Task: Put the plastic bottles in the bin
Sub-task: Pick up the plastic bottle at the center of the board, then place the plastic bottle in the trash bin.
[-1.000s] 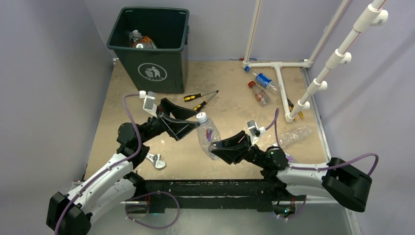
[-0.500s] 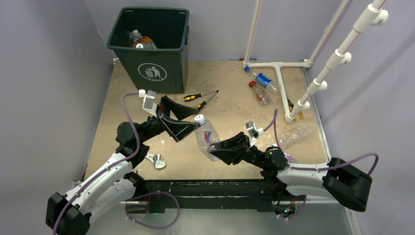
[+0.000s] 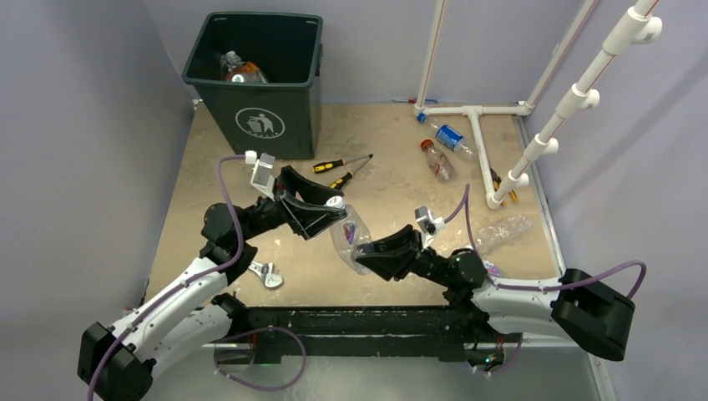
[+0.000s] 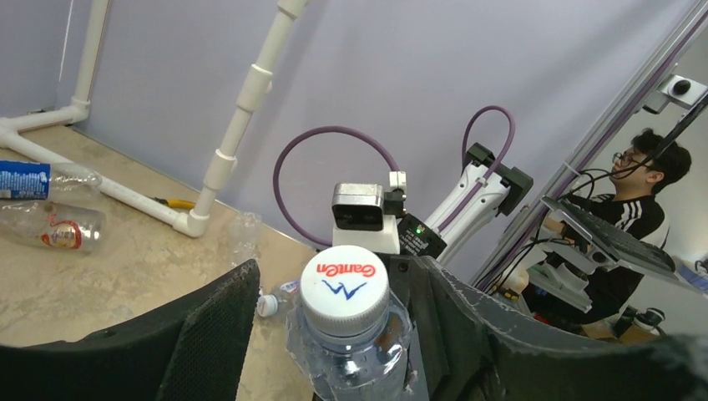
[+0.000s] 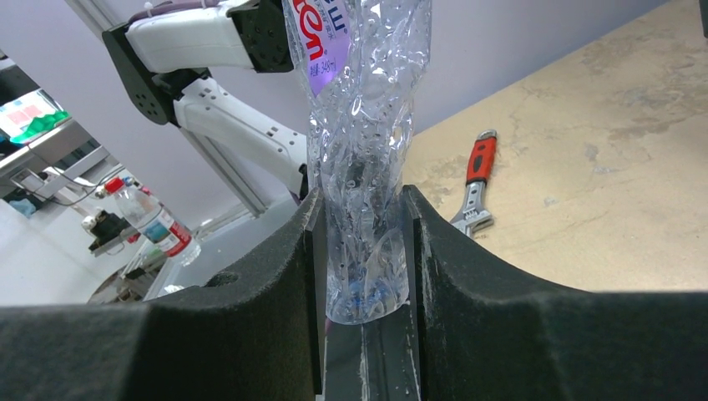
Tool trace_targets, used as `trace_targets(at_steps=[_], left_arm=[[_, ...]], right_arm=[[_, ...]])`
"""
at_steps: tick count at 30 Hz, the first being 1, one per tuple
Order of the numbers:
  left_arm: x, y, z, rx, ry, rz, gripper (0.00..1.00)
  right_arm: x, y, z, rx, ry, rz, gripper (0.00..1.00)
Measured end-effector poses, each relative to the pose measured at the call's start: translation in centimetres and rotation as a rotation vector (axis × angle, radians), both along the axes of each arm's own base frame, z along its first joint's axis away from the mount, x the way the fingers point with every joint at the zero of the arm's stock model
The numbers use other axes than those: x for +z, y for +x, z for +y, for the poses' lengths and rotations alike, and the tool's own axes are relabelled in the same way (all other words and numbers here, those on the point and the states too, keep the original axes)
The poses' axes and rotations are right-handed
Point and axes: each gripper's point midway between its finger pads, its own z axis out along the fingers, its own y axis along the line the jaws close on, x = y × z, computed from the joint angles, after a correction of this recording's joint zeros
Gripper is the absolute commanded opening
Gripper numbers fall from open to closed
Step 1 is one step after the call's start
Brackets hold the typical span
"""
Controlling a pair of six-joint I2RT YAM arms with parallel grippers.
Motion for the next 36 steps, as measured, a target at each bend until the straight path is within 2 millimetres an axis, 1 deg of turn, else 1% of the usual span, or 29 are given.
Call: trace_targets(at_steps=[2, 6, 7, 9, 10, 12, 13, 14, 15, 18, 20, 23, 25, 26, 27, 29, 30, 33, 34, 35, 36], left_arm=[[-0.3, -0.1, -0.2, -0.007, 0.009, 0.007, 0.55], [-0.6, -0.1, -0.4, -0.012, 0.021, 0.010, 0.30], [-0.5, -0.1, -0.4, -0.011, 0.022, 0.006, 0.23], [-0.5, -0.3, -0.5, -0.016, 0.024, -0.003, 0.00], [-0.5, -0.3, -0.5, -0.016, 0.026, -0.006, 0.00], [-0.4, -0.2, -0.5, -0.013, 0.031, -0.011, 0.00], [-0.3, -0.2, -0.5, -0.009, 0.035, -0.014, 0.00], [-0.2, -0.1, -0.5, -0.003, 0.040, -0.019, 0.00], [0.1, 0.1, -0.4, 0.010, 0.043, -0.028, 0.00], [1.6, 1.0, -0.2, 0.072, 0.046, -0.070, 0.00], [3.3, 1.8, 0.2, 0.133, 0.046, -0.108, 0.00], [7.5, 3.4, 1.3, 0.269, 0.042, -0.196, 0.00], [11.9, 5.1, 2.6, 0.417, 0.017, -0.281, 0.00], [14.4, 6.2, 3.8, 0.519, -0.007, -0.321, 0.00], [16.1, 6.9, 4.7, 0.593, -0.024, -0.347, 0.00], [19.1, 9.3, 6.9, 0.788, -0.055, -0.389, 0.00], [20.8, 10.4, 8.3, 0.899, -0.076, -0.414, 0.00], [23.8, 13.7, 10.7, 1.143, -0.098, -0.457, 0.00], [24.0, 15.6, 11.1, 1.211, -0.078, -0.461, 0.00], [24.6, 16.7, 11.6, 1.261, -0.077, -0.472, 0.00], [25.0, 18.6, 11.9, 1.309, -0.063, -0.479, 0.00]], right_arm=[[0.2, 0.0, 0.0, 0.000, 0.003, -0.003, 0.14], [0.3, 0.2, 0.3, -0.003, -0.001, -0.003, 0.14], [0.2, 0.3, 0.3, -0.005, -0.004, 0.000, 0.14], [0.1, 0.4, 0.4, -0.007, -0.010, 0.001, 0.17], [0.0, 0.4, 0.4, -0.009, -0.012, 0.002, 0.24], [0.1, 0.4, 0.5, -0.009, -0.013, 0.001, 0.54], [0.1, 0.5, 0.5, -0.009, -0.014, 0.003, 0.72], [0.2, 0.5, 0.7, -0.007, -0.018, 0.006, 0.96], [0.3, 0.5, 0.7, -0.004, -0.017, 0.012, 0.99], [0.5, 0.5, 0.8, -0.002, -0.037, 0.022, 0.99], [1.2, 0.3, 0.4, -0.005, -0.043, 0.023, 0.99], [3.1, 0.1, -0.6, -0.026, -0.037, 0.007, 0.99], [5.0, -0.1, -1.8, -0.058, -0.019, -0.011, 0.99], [5.8, -0.1, -2.5, -0.082, -0.008, -0.019, 0.99], [6.5, 0.0, -3.2, -0.110, 0.001, -0.023, 0.99], [7.2, 0.3, -4.7, -0.163, 0.012, -0.021, 0.99], [7.3, 0.4, -5.2, -0.186, 0.015, -0.018, 0.99], [6.3, 1.1, -5.8, -0.235, -0.021, 0.009, 0.99], [5.6, 1.4, -5.7, -0.247, -0.048, 0.024, 0.99], [4.9, 1.7, -5.6, -0.257, -0.070, 0.037, 0.99], [4.1, 2.0, -5.4, -0.264, -0.097, 0.051, 0.99]])
